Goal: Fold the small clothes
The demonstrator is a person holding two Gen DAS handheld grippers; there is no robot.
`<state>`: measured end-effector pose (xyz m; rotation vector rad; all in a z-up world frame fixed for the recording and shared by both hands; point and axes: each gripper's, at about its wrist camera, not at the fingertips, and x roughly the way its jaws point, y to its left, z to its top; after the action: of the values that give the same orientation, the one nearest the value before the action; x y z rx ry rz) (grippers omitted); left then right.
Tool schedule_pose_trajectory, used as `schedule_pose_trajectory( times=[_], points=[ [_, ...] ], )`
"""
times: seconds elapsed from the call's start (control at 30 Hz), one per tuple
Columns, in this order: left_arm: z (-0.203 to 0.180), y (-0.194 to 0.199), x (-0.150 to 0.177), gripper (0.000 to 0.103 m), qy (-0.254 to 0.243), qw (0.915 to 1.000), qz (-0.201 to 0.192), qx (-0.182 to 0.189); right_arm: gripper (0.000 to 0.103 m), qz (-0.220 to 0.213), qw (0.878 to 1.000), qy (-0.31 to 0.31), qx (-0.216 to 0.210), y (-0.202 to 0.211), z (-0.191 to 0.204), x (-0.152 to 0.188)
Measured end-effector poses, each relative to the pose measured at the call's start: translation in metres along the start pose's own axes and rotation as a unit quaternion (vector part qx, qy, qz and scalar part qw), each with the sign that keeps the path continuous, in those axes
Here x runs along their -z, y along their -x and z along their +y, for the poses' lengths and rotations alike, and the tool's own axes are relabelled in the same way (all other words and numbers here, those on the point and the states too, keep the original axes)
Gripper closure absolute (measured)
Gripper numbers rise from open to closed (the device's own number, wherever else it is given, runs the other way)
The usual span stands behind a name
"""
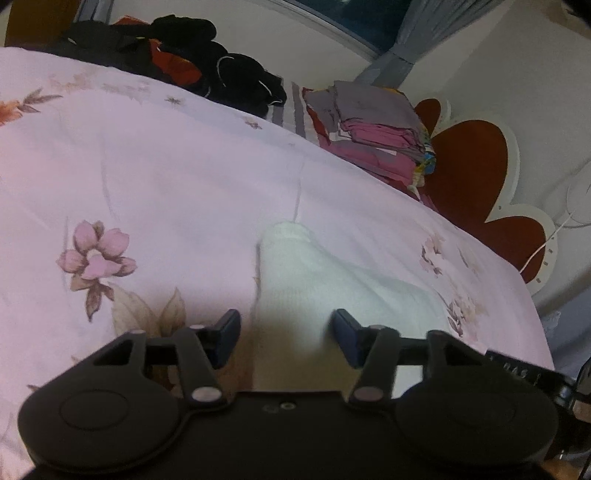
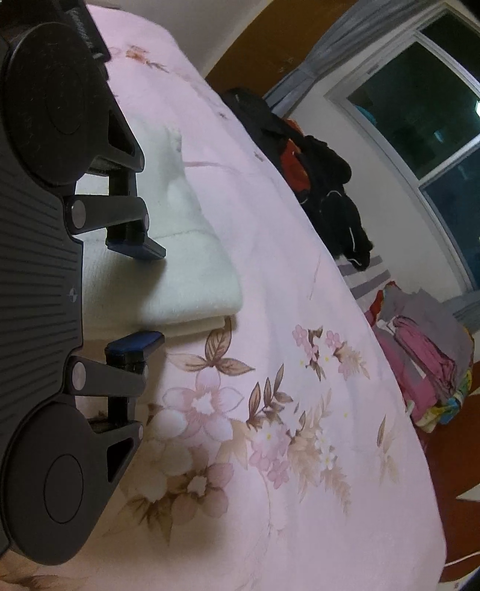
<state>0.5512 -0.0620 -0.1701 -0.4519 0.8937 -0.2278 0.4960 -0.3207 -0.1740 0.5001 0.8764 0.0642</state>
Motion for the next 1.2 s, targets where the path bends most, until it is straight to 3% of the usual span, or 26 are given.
schedule_pose_trajectory(
  times=[0.03,0.1,0.17,0.37,0.47,0.77,0.93,1.2],
  points=[
    [-0.001,-0.001,0.001,0.066,-0.008,1.0000,-0.002,0.001,0.092,-0.008,1.000,0.010,0.004,0.003,0.003,0.002],
    [-0.007,0.002,0.005,0.068,-0.033,0.9994,-0.013,-0.005,0.096,-0.034,0.998,0.044,0.026,0.010,0.009,0.007],
    [-0.012,0.000,0.008,0.068,-0.059,0.9980,-0.017,-0.014,0.097,-0.022,0.996,0.064,0.059,0.000,0.006,0.015],
    [-0.011,0.003,-0.003,0.062,-0.039,0.9987,-0.027,-0.022,0.095,-0.046,0.997,0.045,0.047,0.015,0.006,0.006],
    [-0.012,-0.005,-0.011,0.059,-0.020,0.9993,-0.022,-0.021,0.088,-0.064,0.995,0.054,0.045,0.018,0.015,-0.003],
    [-0.011,-0.023,-0.015,0.057,-0.009,0.9994,-0.009,-0.033,0.087,-0.039,0.995,0.079,0.047,-0.022,0.040,-0.012],
    [-0.014,-0.028,-0.011,0.056,-0.040,0.9977,-0.019,-0.050,0.086,-0.037,0.989,0.119,0.081,-0.040,0.041,-0.006],
    [-0.022,-0.022,-0.010,0.055,-0.061,0.9956,-0.021,-0.069,0.086,-0.025,0.990,0.121,0.074,-0.039,0.035,-0.007]
  ],
)
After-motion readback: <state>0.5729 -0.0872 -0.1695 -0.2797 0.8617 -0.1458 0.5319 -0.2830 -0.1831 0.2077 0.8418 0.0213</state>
